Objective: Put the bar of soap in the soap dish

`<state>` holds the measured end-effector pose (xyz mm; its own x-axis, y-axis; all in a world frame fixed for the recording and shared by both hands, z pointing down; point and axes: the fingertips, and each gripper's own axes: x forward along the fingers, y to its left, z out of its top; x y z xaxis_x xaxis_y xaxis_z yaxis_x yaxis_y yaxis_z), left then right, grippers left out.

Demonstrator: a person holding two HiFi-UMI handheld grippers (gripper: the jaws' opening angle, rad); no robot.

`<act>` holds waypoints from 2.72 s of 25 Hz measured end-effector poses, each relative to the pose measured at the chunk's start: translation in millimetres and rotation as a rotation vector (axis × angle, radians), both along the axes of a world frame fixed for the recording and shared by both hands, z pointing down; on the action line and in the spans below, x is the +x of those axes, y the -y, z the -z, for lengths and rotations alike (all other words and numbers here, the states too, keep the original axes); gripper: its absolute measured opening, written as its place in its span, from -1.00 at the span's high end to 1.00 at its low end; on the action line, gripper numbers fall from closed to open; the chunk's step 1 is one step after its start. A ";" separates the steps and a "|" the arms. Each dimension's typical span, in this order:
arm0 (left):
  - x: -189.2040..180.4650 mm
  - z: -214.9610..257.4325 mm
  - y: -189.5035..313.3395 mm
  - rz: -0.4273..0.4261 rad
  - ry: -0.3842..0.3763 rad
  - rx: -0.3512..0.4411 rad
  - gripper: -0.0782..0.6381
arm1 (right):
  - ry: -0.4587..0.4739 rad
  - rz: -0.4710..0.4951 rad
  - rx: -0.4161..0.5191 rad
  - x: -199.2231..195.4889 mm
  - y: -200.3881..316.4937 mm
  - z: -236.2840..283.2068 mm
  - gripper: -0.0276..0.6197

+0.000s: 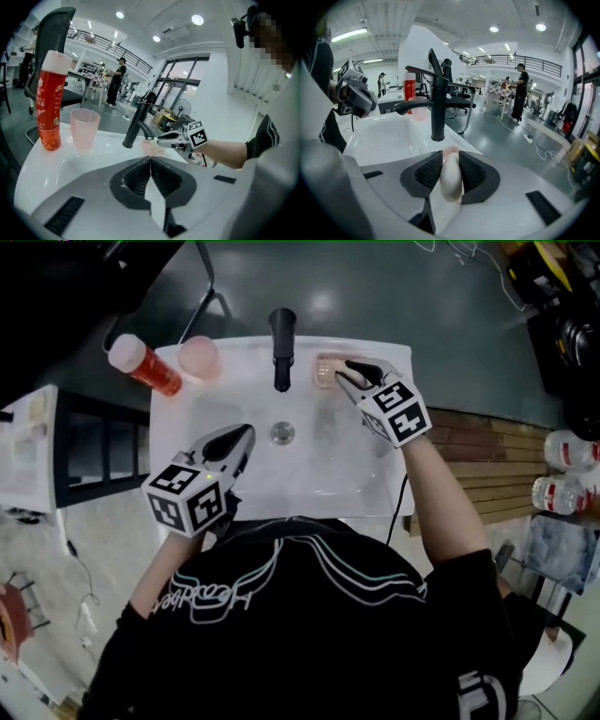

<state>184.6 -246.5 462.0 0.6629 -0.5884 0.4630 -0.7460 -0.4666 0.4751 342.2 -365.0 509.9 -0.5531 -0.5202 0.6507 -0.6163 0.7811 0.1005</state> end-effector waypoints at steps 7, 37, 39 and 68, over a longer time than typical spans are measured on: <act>-7.3 -4.9 4.2 0.034 -0.016 -0.004 0.72 | -0.203 0.198 0.135 -7.6 1.8 -9.3 0.53; -14.7 7.4 -0.3 -0.062 -0.127 -0.052 0.72 | 0.383 -0.206 -0.009 -4.5 -37.9 51.7 0.03; -11.4 20.8 -3.0 -0.097 -0.148 -0.036 0.72 | 0.451 -0.212 0.008 -11.3 -59.9 73.2 0.08; -25.3 116.2 -90.1 -0.345 -0.251 0.209 0.72 | 0.719 -0.236 0.131 -98.6 -229.9 169.7 0.83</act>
